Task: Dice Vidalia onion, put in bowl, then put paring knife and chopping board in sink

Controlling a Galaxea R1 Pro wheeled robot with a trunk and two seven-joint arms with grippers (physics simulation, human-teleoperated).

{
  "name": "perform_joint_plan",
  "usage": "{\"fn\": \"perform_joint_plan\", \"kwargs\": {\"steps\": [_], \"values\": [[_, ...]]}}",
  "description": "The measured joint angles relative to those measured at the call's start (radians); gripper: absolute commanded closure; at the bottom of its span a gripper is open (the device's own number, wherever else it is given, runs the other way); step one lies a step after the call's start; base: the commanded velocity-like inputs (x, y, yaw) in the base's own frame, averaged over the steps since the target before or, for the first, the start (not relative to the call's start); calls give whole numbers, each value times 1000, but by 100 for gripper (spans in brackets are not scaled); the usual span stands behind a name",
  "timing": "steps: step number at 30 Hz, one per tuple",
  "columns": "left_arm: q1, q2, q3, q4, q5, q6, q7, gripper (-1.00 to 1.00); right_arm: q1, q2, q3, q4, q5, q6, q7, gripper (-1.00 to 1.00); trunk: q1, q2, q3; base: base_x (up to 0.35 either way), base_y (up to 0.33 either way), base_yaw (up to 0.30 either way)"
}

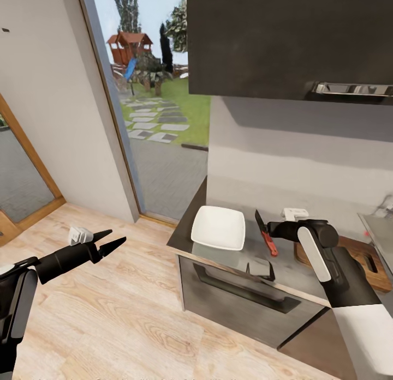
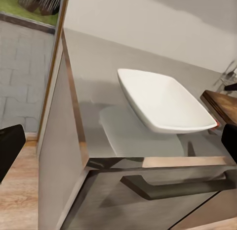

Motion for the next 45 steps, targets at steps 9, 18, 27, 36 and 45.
{"fn": "perform_joint_plan", "kwargs": {"steps": [9, 18, 27, 36, 45], "values": [[0, -10, 0, 0, 0, 0, 0, -100, 0, 0, -1, 0, 0, 0, -1, -100, 0, 0, -13, 88, -28, 0], [0, -11, 0, 0, 0, 0, -1, -100, 0, 0, -8, 0, 1, 0, -2, -100, 0, 0, -15, 113, -75, 0], [0, -12, 0, 0, 0, 0, -1, -100, -8, 0, -9, 19, 2, 0, -3, -100, 0, 0, -15, 9, -6, 0], [0, -13, 0, 0, 0, 0, -2, -100, -69, 0, -8, 158, 2, 0, -6, -100, 0, 0, -15, 0, 0, 0], [0, -13, 0, 0, 0, 0, -2, -100, -76, 0, -8, 171, 2, 0, -7, -100, 0, 0, -15, 0, 0, 0]]}}
